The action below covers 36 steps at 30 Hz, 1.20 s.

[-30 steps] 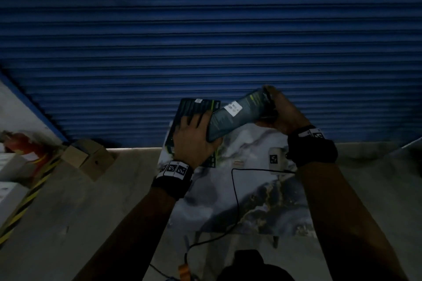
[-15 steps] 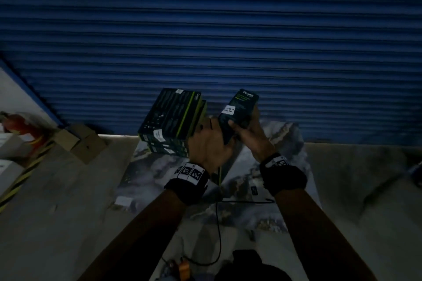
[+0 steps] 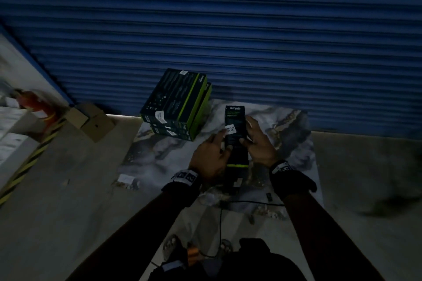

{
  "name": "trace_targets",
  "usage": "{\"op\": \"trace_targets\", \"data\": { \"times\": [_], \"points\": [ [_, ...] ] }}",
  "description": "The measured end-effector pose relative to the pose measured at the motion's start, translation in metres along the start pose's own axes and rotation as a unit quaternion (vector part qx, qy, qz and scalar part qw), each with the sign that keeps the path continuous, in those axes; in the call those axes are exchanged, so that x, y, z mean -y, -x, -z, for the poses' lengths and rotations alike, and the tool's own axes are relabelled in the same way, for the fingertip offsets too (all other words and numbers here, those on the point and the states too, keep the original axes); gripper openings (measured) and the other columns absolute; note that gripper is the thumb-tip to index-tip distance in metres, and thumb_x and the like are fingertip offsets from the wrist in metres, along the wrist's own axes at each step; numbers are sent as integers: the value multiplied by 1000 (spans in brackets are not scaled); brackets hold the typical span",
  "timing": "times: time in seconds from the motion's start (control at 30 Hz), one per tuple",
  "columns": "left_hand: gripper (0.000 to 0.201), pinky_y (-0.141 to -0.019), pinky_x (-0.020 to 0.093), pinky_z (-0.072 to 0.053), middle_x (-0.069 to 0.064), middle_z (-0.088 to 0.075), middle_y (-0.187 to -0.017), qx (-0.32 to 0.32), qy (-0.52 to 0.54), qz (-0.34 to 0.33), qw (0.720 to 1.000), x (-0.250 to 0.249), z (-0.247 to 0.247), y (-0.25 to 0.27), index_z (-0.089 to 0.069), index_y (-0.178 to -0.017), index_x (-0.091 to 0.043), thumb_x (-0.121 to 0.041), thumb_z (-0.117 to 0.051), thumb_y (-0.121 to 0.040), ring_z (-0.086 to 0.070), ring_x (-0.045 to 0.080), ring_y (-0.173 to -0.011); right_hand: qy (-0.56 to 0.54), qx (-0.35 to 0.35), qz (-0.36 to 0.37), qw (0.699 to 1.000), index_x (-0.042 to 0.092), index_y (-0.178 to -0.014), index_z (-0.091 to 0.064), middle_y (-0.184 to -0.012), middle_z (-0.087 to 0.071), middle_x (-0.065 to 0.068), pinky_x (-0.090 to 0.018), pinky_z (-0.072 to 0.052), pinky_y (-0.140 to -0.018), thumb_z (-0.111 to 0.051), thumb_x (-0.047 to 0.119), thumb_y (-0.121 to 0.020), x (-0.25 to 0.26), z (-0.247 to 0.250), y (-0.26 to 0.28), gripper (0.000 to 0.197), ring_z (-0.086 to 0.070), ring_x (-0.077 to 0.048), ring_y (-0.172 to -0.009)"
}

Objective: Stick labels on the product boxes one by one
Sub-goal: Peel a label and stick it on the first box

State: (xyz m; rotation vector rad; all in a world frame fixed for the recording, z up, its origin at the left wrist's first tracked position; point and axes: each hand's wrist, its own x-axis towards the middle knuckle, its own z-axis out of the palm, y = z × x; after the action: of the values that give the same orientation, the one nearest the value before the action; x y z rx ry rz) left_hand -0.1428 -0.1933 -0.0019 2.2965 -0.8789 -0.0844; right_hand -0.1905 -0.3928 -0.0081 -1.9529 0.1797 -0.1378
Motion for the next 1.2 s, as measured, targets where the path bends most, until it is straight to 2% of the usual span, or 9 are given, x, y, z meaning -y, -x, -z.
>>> {"op": "trace_targets", "data": {
  "times": [0.1, 0.33, 0.5, 0.6, 0.73, 0.83, 0.97, 1.1, 1.2],
  "points": [
    [55, -77, 39, -57, 9, -68, -122, 20, 19, -23, 999, 17, -3, -16, -41, -152, -26, -34, -55, -100, -68, 29, -100, 24, 48, 1, 999, 34, -155, -19, -157, -38, 10, -35, -37, -116, -57, 18, -97, 10, 9, -4, 71, -39, -7, -144],
    [78, -115, 47, -39, 4, -39, -155, 43, 23, -86, 995, 48, 1, -42, -47, -151, -22, -74, -47, -92, -41, 28, -141, 115, 98, -9, 988, 29, -159, 5, -148, -51, -5, -39, -49, -103, -81, 37, -82, 26, 4, -3, 116, -54, -22, -129],
    [74, -118, 44, -35, 0, -36, -159, 73, 4, -118, 990, 49, 11, -47, -46, -152, -24, -69, -48, -93, -40, 24, -144, 184, 93, -39, 978, 50, -148, 28, -167, -7, 4, -51, -47, -108, -83, 80, -45, 10, -18, -6, 154, -38, -30, -143],
    [63, -109, 44, -45, 4, -44, -147, 53, -13, -142, 988, 46, 11, -52, -52, -146, -20, -59, -50, -97, -50, 30, -132, 246, 96, -54, 963, 43, -152, 22, -168, -1, -2, -49, -52, -101, -85, 53, -54, 8, -21, -10, 145, -40, -35, -140],
    [58, -94, 47, -45, 7, -52, -132, -6, -107, -167, 980, 52, 10, -57, -59, -139, -22, -57, -63, -94, -51, 38, -114, 226, 109, -11, 968, 35, -154, -13, -153, -38, -4, -39, -42, -111, -80, 37, -79, 2, -3, -13, 100, -43, -30, -139],
    [53, -87, 44, -41, -2, -50, -142, -39, -170, -148, 974, 43, 10, -55, -58, -139, -34, -55, -67, -90, -45, 35, -120, 276, 87, 34, 957, 15, -156, -27, -151, -46, -11, -16, -37, -106, -68, 32, -93, 7, 8, -8, 77, -46, -29, -138],
    [53, -92, 51, -43, -5, -45, -149, -16, -174, -135, 975, 42, 6, -60, -57, -139, -37, -59, -60, -91, -44, 35, -128, 335, 34, 110, 935, 16, -154, -36, -147, -52, -12, -39, -46, -106, -53, 62, -80, 16, 14, -4, 88, -52, -29, -128],
    [58, -95, 52, -44, 2, -46, -150, 3, -181, -135, 974, 37, 4, -69, -56, -141, -33, -56, -65, -89, -43, 38, -131, 340, 16, 86, 936, 18, -154, -36, -149, -50, -9, -42, -47, -104, -71, 23, -81, 1, 19, -14, 82, -52, -34, -125],
    [54, -93, 49, -44, 2, -51, -144, -1, -189, -146, 971, 32, 6, -74, -60, -139, -33, -52, -68, -89, -46, 36, -129, 308, 43, 89, 946, 21, -151, -40, -144, -55, -7, -39, -46, -105, -75, 20, -82, 1, 30, -21, 77, -53, -30, -126]
  ]
}}
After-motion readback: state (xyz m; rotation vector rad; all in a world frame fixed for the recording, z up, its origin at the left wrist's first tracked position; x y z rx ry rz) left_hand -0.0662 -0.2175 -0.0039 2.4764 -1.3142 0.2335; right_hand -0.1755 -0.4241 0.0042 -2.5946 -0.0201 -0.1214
